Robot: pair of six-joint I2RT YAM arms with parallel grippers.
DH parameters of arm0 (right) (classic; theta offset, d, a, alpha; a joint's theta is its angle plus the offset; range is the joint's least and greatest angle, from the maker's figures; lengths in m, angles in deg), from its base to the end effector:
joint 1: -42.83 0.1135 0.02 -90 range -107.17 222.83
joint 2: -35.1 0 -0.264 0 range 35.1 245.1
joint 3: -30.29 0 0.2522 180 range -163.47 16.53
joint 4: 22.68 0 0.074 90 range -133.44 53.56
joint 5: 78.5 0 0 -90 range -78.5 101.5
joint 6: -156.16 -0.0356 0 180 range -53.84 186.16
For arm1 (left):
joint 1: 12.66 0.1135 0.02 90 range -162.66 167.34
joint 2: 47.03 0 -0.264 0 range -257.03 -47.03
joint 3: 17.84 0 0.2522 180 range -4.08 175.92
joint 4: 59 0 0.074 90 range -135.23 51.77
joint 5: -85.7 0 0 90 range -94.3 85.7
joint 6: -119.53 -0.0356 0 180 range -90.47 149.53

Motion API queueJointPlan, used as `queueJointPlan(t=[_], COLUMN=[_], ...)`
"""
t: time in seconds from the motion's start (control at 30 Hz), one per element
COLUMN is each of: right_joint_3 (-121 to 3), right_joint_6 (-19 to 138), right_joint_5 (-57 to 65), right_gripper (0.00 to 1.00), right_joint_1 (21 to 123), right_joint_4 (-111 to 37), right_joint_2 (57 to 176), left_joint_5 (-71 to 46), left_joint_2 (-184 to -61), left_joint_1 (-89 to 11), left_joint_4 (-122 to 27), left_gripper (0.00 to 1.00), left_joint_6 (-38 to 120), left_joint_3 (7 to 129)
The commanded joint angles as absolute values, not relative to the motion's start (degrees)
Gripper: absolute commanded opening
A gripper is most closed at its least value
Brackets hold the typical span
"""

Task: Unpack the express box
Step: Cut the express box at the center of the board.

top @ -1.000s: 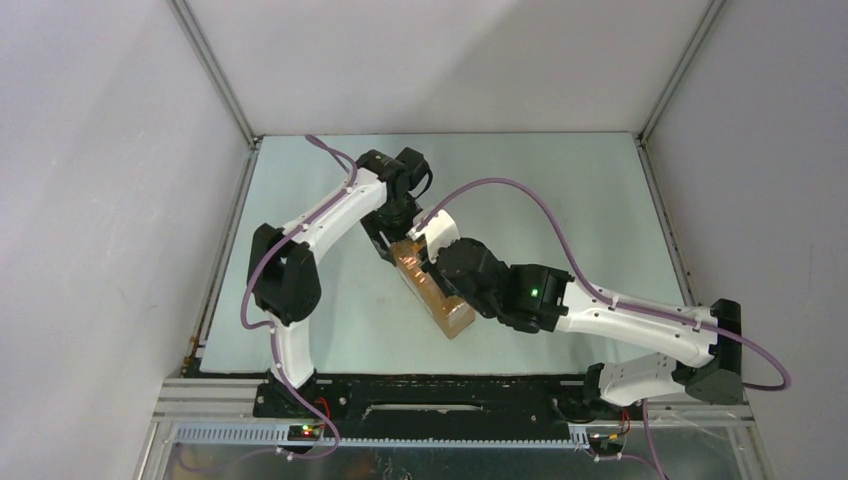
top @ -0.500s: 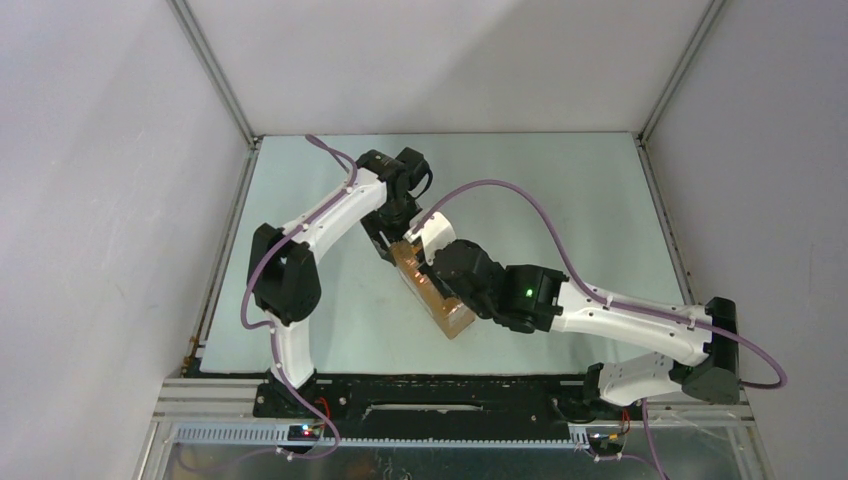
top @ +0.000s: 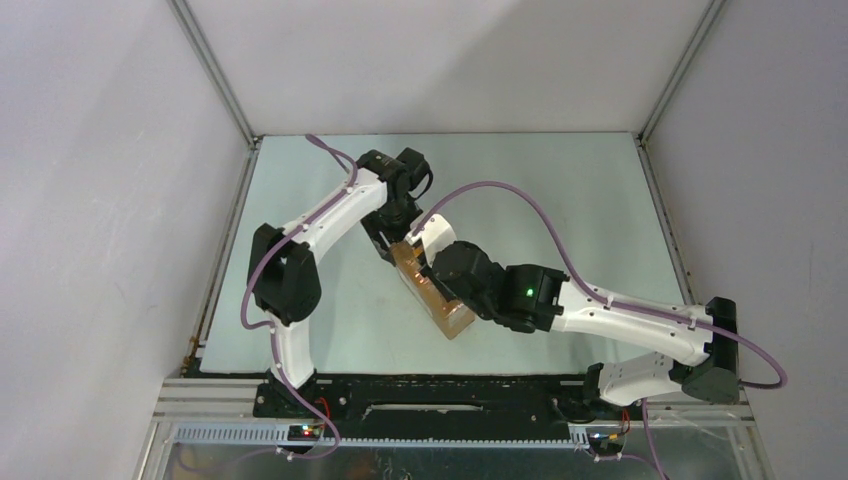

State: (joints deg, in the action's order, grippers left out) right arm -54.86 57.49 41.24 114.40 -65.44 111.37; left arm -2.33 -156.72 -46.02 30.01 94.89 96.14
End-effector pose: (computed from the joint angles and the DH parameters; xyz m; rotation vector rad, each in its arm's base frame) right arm 0.1096 0.2730 0.3504 -0.8295 1.9173 0.2905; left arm 0.3101 -0.2027 0.2718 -0.8443 2.9357 -0.0727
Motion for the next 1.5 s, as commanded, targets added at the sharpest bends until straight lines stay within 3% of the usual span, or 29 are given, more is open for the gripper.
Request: queueJointPlan(t=[0.0,0.8,1.47], right_joint_3=[-57.8,-64.1,-64.5], right_joint_6=[55.8,52.7,51.4], right_joint_5=[40.3,37.7,34.8], right_gripper=[0.0,0.0,0.0], right_joint_1=[115.0,116.0,116.8], right_joint_4=[-70.8,-80.7,-84.6], right_joint_2=[111.4,115.9,116.9], left_joint_5=[1.5,13.1,14.4], left_joint_2=[-153.5,-151.3,-149.3], left_joint_1=[-45.9,-45.5,-44.2], left_joint_4=[32.0,38.0,38.3], left_gripper=[0.78,0.77,0.78], left_joint_6=[94.6,97.0,98.8], left_joint_3=[99.2,105.8,103.3])
